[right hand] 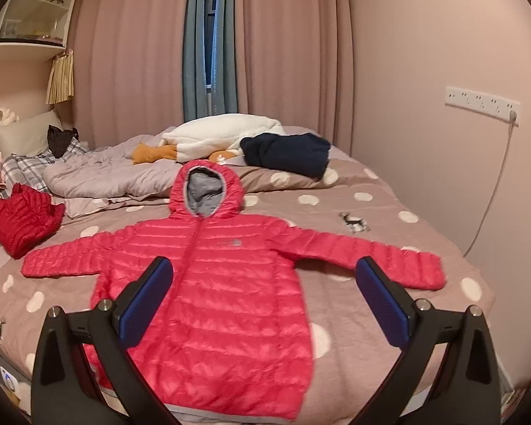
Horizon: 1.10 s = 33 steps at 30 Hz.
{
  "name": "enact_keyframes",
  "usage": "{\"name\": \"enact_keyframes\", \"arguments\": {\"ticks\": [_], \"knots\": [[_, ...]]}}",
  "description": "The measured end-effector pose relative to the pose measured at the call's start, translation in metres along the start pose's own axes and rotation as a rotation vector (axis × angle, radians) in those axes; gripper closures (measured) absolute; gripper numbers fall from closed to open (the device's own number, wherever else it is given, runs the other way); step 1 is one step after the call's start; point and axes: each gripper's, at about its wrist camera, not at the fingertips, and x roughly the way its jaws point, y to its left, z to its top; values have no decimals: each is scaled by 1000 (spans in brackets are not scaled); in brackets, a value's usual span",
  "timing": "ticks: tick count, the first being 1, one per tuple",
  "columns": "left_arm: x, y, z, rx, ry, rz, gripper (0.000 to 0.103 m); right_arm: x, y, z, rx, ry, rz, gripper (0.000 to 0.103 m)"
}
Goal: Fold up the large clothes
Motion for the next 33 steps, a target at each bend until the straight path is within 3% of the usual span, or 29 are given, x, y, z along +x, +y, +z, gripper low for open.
{"name": "enact_keyframes", "arguments": {"ticks": [3, 8, 12, 13, 17, 21, 26, 28, 29, 33], "knots": [[-4, 3, -2, -57, -6, -48, 0, -6, -17, 12, -2, -28, -17, 0], [15, 3, -28, 6, -19, -117, 0, -3, -30, 16, 15, -51, -19, 0], [64, 7, -31, 1, 105, -227, 0, 17, -29, 4, 3, 1, -55, 0], [86, 16, -31, -53, 142, -243, 0, 24, -28, 0, 9, 18, -65, 0], [157, 53, -30, -205, 264, -108, 0, 45, -24, -11, 28, 77, -69, 0], [195, 97, -31, -272, 309, -15, 0, 58, -25, -21, 11, 113, -81, 0], [229, 155, -36, -444, 336, -31, 0, 76, -36, -34, 51, 160, -99, 0], [235, 171, -42, -490, 347, 20, 0, 85, -40, -39, 64, 193, -93, 0], [236, 177, -47, -503, 345, 63, 0, 88, -41, -40, 61, 204, -95, 0], [233, 182, -37, -466, 318, 37, 0, 91, -42, -39, 2, 198, -131, 0]]}}
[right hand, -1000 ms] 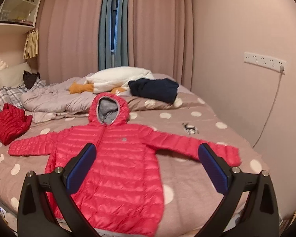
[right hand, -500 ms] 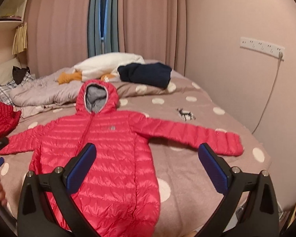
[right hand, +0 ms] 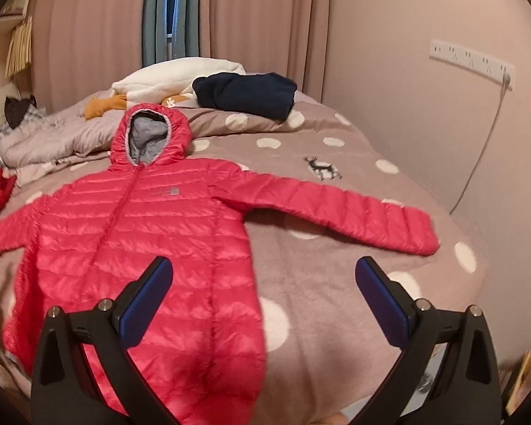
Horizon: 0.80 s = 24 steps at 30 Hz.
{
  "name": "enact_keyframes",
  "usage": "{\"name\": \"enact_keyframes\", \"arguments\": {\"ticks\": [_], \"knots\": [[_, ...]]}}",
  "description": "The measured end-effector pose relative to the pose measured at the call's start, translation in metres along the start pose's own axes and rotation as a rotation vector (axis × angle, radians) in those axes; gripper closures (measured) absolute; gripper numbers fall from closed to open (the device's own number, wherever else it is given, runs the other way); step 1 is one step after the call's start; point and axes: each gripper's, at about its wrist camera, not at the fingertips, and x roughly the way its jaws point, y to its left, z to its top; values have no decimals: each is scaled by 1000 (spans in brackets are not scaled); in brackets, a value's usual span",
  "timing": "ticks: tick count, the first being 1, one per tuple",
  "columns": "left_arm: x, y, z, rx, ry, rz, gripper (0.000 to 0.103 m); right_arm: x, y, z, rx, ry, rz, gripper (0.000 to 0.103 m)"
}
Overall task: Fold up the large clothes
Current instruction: 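Lower the left gripper onto the nearest sleeve cuff and grasp it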
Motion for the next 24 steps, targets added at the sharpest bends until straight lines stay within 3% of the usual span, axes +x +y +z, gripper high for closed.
{"name": "enact_keyframes", "arguments": {"ticks": [2, 4, 9, 13, 15, 17, 19, 20, 22, 23, 24], "knots": [[-3, 7, 8, -27, -49, -28, 0, 4, -4, 1, 1, -7, -20, 0], [6, 22, 20, -120, -50, -61, 0, 12, -7, 2, 22, 11, -14, 0], [23, 41, 59, -246, -26, -267, 0, 23, -3, -1, 37, 46, 12, 0], [47, 46, 80, -286, 44, -225, 4, 32, 7, -3, -9, 71, -39, 0], [44, 43, 83, -269, 21, -221, 4, 37, 11, -2, -4, 80, -42, 0], [47, 44, 85, -295, -18, -200, 10, 41, 13, -1, 18, 86, -24, 0], [51, 48, 88, -300, -30, -140, 32, 43, 17, 1, 39, 91, 6, 0], [51, 52, 90, -297, -34, -123, 36, 46, 19, 2, 41, 93, 16, 0], [51, 61, 91, -318, -40, -106, 55, 49, 23, 4, 25, 103, 8, 0], [51, 68, 92, -355, -45, -106, 60, 52, 24, 6, 13, 107, -1, 0], [51, 75, 91, -369, -43, -100, 72, 54, 25, 8, 4, 110, -12, 0]]}}
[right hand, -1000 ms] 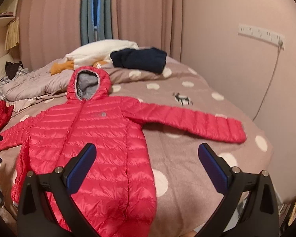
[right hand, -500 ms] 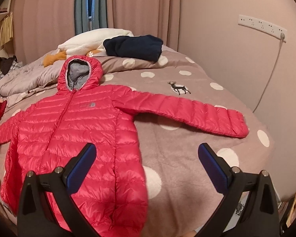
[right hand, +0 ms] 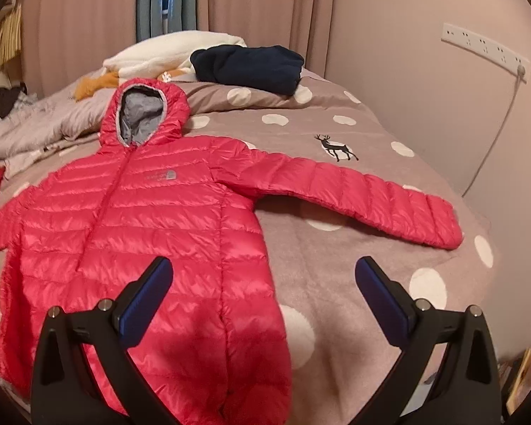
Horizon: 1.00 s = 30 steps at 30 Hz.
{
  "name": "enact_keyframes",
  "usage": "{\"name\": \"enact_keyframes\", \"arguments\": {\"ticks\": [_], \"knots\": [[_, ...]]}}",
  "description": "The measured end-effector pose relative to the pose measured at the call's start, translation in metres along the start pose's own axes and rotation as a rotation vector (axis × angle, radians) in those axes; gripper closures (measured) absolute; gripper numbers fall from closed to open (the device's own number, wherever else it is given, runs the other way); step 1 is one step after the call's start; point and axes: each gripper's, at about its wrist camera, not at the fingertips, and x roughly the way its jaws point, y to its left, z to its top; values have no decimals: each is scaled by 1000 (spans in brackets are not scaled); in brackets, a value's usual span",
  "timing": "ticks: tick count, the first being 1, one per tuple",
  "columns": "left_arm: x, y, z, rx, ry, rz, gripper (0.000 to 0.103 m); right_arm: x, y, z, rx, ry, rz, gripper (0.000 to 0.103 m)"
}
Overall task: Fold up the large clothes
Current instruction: 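Lower the left gripper onto the nearest sleeve cuff and grasp it, then grasp the other sleeve cuff with the right gripper while the left gripper holds its sleeve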
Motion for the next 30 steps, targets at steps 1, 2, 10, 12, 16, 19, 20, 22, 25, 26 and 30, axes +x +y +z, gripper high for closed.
{"name": "enact_keyframes", "arguments": {"ticks": [1, 2, 10, 12, 16, 19, 20, 22, 25, 26, 30], "knots": [[1, 6, 1, -7, 7, 12, 82, 2, 0, 2, -3, -1, -5, 0], [1, 11, 2, -18, 14, 10, 83, 3, -2, 3, 1, -4, -1, 0], [1, 0, -9, 119, -59, 62, 86, 50, -74, 18, 365, 39, 209, 0], [2, 1, -8, 116, -63, 60, 86, 79, -109, 21, 540, 83, 251, 0], [1, 5, -7, 93, -72, 47, 88, 128, -162, 19, 773, 103, 264, 1], [0, 3, -9, 116, -85, 66, 88, 155, -189, 6, 960, 109, 276, 1], [0, 1, -10, 126, -89, 75, 88, 163, -196, 3, 1022, 103, 302, 1], [1, -2, -12, 145, -98, 88, 88, 171, -205, -2, 1140, 63, 334, 1], [2, -3, -13, 162, -106, 95, 88, 180, -212, 6, 1202, 27, 335, 1], [2, -3, -12, 159, -105, 93, 88, 185, -213, 14, 1198, 31, 317, 1], [2, -3, -13, 166, -109, 99, 88, 200, -219, 28, 1202, 12, 293, 13]]}}
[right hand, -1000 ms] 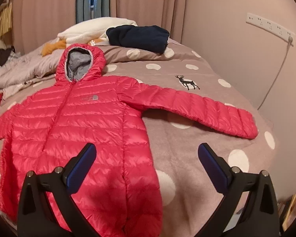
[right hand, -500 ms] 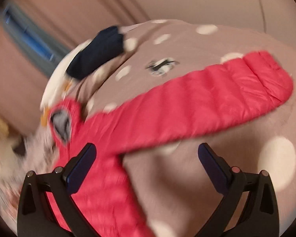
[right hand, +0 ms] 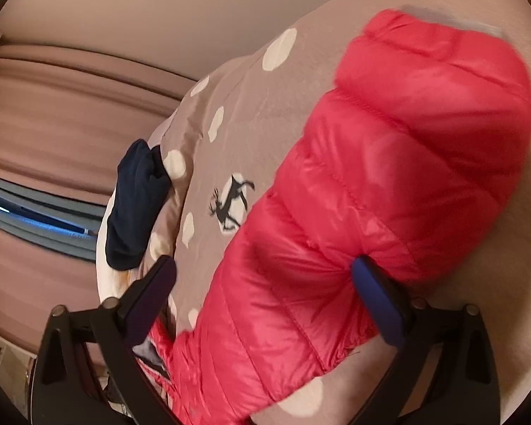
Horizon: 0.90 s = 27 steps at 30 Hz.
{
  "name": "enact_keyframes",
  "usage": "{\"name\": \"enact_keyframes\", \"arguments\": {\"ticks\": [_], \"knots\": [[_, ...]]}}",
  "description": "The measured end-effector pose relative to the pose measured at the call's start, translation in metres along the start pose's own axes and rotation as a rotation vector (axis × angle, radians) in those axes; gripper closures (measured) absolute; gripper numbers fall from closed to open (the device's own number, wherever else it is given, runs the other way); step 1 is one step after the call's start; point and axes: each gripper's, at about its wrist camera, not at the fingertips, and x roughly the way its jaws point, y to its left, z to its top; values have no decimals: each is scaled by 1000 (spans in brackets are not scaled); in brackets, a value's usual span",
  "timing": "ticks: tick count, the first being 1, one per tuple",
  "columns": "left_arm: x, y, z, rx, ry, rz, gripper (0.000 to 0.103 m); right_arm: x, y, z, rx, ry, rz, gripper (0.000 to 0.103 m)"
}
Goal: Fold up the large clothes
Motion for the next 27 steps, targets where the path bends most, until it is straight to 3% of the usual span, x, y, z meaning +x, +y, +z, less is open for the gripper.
{"name": "enact_keyframes", "arguments": {"ticks": [1, 2, 4, 5, 8, 11, 17, 27], "knots": [[0, 0, 0, 2, -1, 3, 88, 3, 0, 4, -14, -6, -11, 30], [0, -1, 0, 9, -5, 11, 88, 7, 1, 7, -38, -14, -42, 60], [0, -3, -1, 19, -11, 24, 88, 11, 2, 9, -102, -45, -193, 101], [1, -4, -1, 26, -15, 32, 88, 12, 3, 9, -114, -58, -229, 98], [0, -7, -2, 50, -23, 49, 88, 11, 14, 6, -167, -83, -198, 98], [0, -7, -2, 56, -25, 51, 88, 12, 41, 1, -306, -82, -184, 99], [-1, -7, -3, 51, -19, 53, 88, 14, 80, -15, -397, -37, -78, 99], [-6, -11, 1, 40, -10, 62, 88, 14, 178, -133, -647, 149, 156, 99]]}}
